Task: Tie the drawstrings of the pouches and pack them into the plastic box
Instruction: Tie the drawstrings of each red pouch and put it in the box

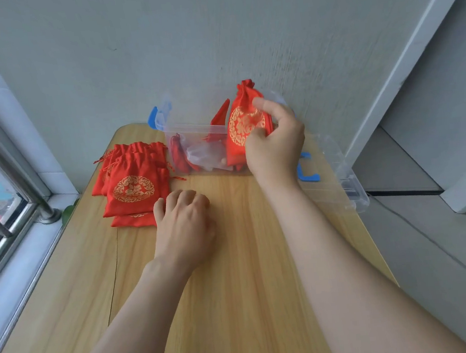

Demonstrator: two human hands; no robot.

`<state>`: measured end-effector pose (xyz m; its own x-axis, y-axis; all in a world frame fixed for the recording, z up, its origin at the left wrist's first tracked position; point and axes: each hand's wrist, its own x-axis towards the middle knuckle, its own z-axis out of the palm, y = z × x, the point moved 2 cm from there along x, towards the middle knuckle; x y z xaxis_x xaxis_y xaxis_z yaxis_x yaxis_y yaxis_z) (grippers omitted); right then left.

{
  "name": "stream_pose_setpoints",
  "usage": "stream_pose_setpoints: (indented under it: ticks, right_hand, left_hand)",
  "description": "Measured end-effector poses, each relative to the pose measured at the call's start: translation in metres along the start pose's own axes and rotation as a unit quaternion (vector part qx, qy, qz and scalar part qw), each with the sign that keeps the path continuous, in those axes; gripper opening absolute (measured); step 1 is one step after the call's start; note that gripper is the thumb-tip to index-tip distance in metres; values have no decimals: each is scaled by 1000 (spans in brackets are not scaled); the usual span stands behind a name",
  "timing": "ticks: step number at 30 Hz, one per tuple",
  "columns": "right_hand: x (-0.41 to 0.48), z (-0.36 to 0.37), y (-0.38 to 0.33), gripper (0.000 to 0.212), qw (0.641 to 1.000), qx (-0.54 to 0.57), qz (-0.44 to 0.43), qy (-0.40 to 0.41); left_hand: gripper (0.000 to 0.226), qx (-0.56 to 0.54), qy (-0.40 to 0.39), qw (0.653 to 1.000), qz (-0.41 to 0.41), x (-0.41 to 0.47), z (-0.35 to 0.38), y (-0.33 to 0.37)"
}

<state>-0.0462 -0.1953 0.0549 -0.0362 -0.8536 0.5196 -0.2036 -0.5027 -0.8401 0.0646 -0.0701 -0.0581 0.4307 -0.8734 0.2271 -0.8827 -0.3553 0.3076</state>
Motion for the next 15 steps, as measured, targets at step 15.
stream_pose_setpoints:
  ticks: [15]
  right_hand:
    - [48, 32, 15, 27, 910, -383, 43, -152]
  left_hand:
    - [23, -10, -6, 1000, -9, 6, 4, 2]
